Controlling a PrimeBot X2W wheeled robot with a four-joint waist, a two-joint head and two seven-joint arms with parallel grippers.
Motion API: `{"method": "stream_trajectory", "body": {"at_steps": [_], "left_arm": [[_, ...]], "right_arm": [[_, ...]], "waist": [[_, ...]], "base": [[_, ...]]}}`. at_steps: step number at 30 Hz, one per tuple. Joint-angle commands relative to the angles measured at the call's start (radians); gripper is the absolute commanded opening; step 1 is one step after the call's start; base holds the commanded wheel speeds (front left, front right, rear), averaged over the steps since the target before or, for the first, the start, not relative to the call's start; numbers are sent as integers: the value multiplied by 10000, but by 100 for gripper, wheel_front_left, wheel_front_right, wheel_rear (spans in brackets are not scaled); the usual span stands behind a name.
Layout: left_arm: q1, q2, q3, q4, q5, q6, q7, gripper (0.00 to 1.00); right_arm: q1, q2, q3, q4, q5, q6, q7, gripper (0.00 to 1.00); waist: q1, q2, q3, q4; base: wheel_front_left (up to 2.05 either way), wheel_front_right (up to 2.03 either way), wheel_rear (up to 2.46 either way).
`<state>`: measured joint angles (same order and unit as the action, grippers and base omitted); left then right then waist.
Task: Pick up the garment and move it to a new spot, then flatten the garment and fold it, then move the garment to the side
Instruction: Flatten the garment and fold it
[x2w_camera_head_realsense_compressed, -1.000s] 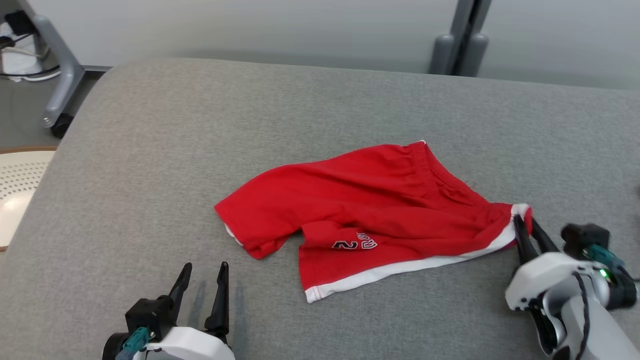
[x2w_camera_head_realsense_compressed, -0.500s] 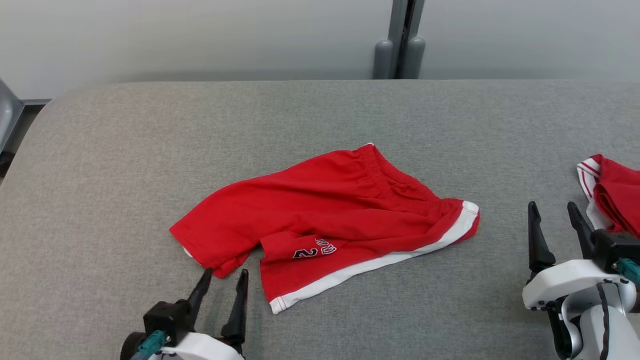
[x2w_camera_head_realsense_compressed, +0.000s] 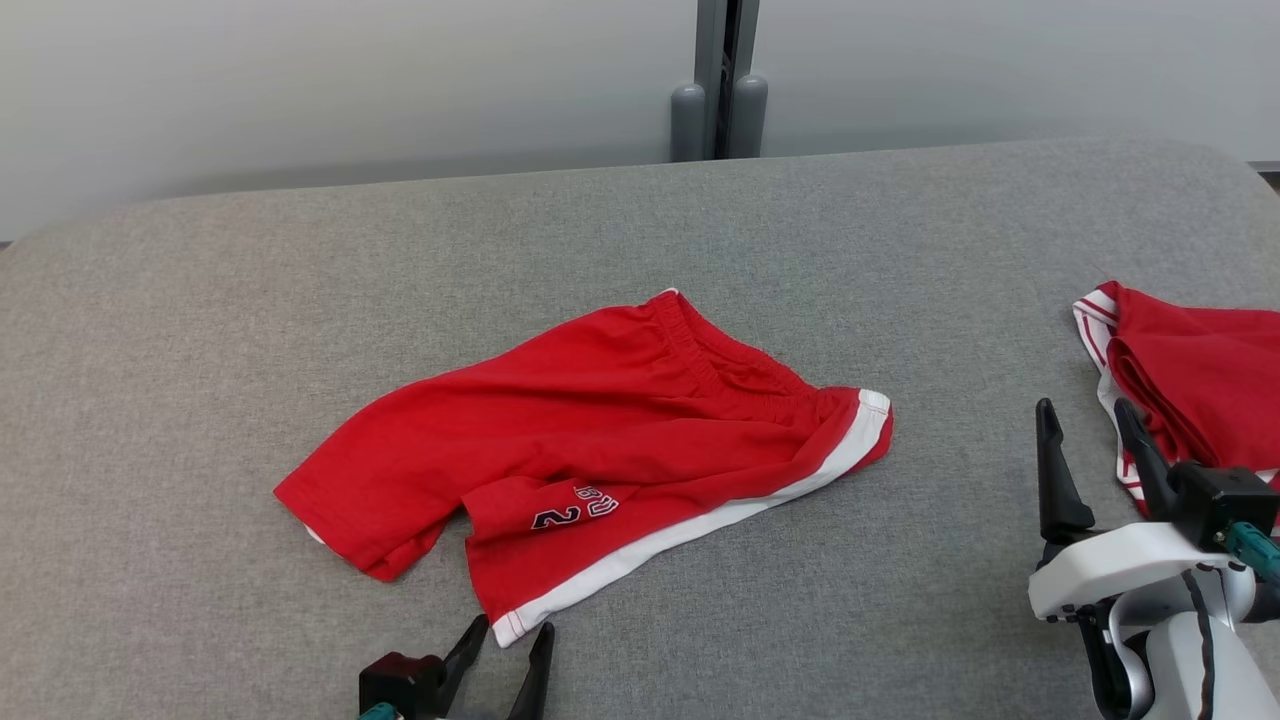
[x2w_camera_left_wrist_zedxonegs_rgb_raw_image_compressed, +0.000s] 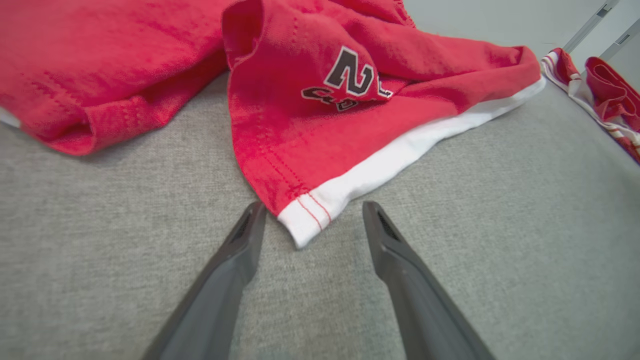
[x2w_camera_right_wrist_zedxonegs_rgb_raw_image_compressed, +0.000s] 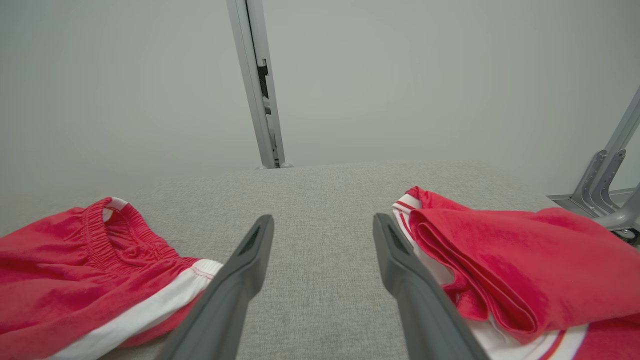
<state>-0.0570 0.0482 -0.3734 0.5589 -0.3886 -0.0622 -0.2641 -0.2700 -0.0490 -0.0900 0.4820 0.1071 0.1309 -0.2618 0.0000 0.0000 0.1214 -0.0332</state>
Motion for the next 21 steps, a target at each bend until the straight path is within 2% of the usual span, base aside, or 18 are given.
{"method": "stream_trajectory", "body": {"at_steps": [1,5,6,7,9,14,19,21], "left_arm": [[-164,48,-3,121,-23,106,1,100],[-213,49,13,351,-145,126,4,100],[-215,51,36,365,-163,119,4,54],[-225,51,30,369,-156,95,4,0],[-198,45,17,350,-199,34,2,0],[-23,54,548,66,-159,241,1,0],[86,66,1940,-192,263,615,1,0],[110,206,2653,-134,637,623,1,0]], "right_arm": [[-7,-46,-25,-47,24,-4,-43,100],[-50,-45,-54,-66,23,-4,-44,100],[-57,-45,-70,-69,38,-4,-44,100],[-67,-45,-83,-68,51,-4,-43,100],[-75,-45,-105,-69,67,-4,-43,100],[59,-46,-151,2,101,-4,-43,100],[211,-46,-137,94,184,-4,-44,100],[298,-46,-60,149,252,-4,-45,100]], "waist": [[0,0,22,-27],[0,0,34,-46],[0,0,25,-39],[0,0,15,-31],[0,0,-20,2],[0,0,-240,116],[0,0,-554,160],[0,0,-692,100]], "base": [[0,0,0],[0,0,0],[0,0,0],[0,0,0],[0,0,0],[0,0,0],[0,0,0],[0,0,0]]}}
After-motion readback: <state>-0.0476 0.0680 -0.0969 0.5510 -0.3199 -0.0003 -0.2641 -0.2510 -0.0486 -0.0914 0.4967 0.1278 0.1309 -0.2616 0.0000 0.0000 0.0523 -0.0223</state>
